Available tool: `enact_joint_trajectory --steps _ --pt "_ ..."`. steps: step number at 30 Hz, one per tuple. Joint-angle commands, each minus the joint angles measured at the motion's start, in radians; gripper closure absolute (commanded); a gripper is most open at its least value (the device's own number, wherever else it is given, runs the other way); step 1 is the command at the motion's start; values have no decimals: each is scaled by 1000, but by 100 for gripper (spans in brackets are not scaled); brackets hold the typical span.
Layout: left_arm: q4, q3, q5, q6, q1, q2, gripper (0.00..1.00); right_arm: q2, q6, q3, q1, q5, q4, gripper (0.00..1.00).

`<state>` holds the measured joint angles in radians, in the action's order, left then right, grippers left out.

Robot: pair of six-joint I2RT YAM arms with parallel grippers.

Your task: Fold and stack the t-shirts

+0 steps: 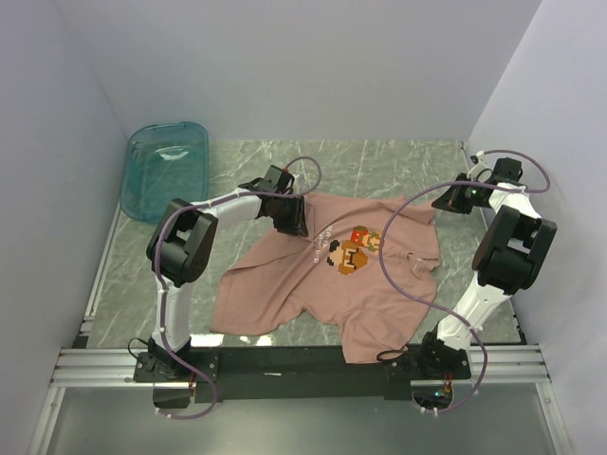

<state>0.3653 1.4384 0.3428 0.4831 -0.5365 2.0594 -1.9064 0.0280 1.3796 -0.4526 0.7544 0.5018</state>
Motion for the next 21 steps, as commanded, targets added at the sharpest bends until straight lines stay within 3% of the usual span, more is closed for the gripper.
enact_joint_trajectory --steps 1,7,8,10,14,21 --pt "3 31 7 -14 -5 -19 64 4 13 19 -9 25 1 100" --pt "4 37 -7 -6 -5 -27 80 6 15 21 -9 28 3 100" --pt "1 37 -10 -5 -5 -30 90 6 16 21 -9 28 6 100" --pt "-3 34 -19 0 -5 -50 99 12 27 22 -9 34 18 100" --pt "9 24 -112 -26 7 -143 100 59 56 6 -9 45 35 100" --pt "87 -7 -244 -107 104 -398 100 289 167 -149 22 57 47 100"
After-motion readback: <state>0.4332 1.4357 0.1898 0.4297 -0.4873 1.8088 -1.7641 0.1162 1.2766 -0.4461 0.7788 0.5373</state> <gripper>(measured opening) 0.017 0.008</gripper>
